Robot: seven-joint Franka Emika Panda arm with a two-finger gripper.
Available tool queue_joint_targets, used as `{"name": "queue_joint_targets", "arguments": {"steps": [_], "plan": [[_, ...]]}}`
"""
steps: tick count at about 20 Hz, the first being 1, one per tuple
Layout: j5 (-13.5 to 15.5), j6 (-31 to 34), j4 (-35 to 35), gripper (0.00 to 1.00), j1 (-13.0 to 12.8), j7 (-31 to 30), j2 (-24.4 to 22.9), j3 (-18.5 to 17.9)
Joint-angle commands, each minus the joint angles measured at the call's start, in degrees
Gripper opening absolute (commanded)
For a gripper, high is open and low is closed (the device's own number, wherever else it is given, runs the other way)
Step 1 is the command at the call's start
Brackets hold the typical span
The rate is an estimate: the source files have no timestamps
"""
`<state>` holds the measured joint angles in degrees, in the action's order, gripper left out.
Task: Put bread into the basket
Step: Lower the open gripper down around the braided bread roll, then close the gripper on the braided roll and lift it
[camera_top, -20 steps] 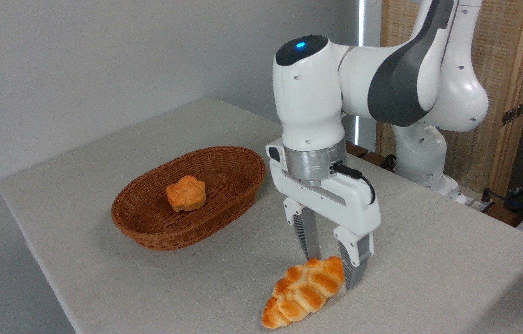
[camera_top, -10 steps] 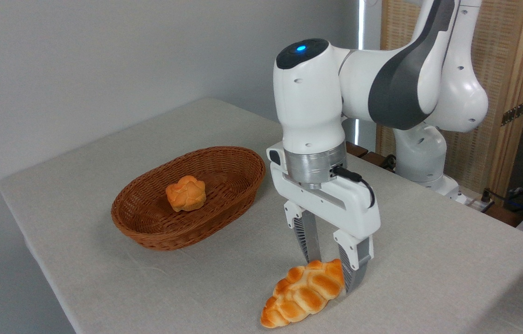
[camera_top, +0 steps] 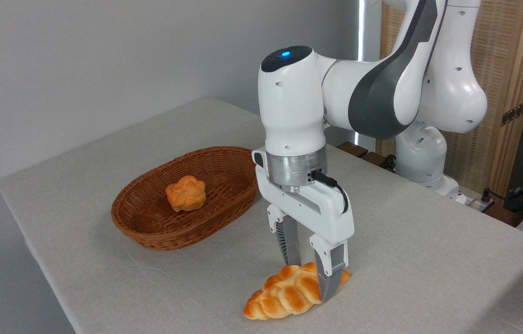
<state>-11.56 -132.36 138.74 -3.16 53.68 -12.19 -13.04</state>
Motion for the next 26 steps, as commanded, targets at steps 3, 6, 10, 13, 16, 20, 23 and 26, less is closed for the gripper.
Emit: {"name": "queue_joint_targets", "arguments": {"steps": [3,6,10,13,16,20,23,26], "plan": [[-1.45,-1.84,0.04,1.00,-0.97,0.37,0.32,-1.46],[-1.45,-4.30,0.04,1.00,-0.97,0.37,0.41,-2.51],[-1.36,-6.06,0.04,1.00,-0.97,0.29,0.68,-3.13],[-1.27,-6.06,0.04,1.00,-0.97,0.29,1.03,-3.13],[-1.27,-6.24,0.04,1.00,-1.06,0.29,1.20,-3.13],[-1.27,-8.17,0.04,0.99,-1.06,0.29,1.64,-3.13],[-1.18,-8.87,-0.05,0.98,-1.06,0.29,2.08,-3.13],[-1.10,-10.28,-0.05,0.98,-1.06,0.20,2.43,-3.13]]}}
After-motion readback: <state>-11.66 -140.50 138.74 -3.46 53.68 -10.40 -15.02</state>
